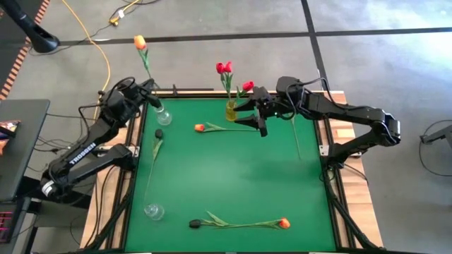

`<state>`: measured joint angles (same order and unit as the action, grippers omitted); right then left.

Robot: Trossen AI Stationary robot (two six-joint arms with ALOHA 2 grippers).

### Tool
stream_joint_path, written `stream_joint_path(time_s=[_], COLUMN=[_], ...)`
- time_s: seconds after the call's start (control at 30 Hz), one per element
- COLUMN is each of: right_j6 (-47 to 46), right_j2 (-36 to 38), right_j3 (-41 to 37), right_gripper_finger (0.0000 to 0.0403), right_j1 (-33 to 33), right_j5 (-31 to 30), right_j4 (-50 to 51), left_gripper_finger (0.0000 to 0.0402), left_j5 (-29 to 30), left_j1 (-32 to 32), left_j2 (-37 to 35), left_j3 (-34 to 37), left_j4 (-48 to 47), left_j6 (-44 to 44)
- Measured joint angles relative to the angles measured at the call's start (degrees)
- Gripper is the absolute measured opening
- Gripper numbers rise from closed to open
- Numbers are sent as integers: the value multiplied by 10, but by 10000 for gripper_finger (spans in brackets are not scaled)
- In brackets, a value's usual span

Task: Sort flowers into vase by color
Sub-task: Put the middle right orange flower into the top transparent vase

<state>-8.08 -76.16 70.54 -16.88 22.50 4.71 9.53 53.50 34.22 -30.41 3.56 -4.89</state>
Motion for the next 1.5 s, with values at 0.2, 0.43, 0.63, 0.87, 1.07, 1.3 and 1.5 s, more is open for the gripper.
stream_joint_path(time_s=[0.2, 0.43, 0.63, 0.87, 1.07, 1.3, 1.5], right_j6=[0, 0, 0, -14, -20, -20, -20], right_j2=[0, 0, 0, 0, 0, 0, 0], right_j3=[0, 0, 0, 0, 0, 0, 0], right_gripper_finger=[270, 270, 270, 270, 270, 270, 270], right_j1=[0, 0, 0, 0, 0, 0, 0], right_j5=[-2, -2, -2, -2, -2, -2, -1], right_j4=[0, 0, 0, 0, 0, 0, 0], left_gripper_finger=[0, 0, 0, 0, 0, 0, 34], left_j5=[0, -1, -4, -7, -6, -5, -10], left_j1=[8, 8, 8, 8, 8, 8, 8], left_j2=[10, 24, 17, 16, 16, 16, 11], left_j3=[0, 21, 84, 124, 133, 133, 133], left_j4=[-24, -25, 42, 71, 70, 64, 40], left_j6=[18, 18, 7, 6, 7, 7, 8])
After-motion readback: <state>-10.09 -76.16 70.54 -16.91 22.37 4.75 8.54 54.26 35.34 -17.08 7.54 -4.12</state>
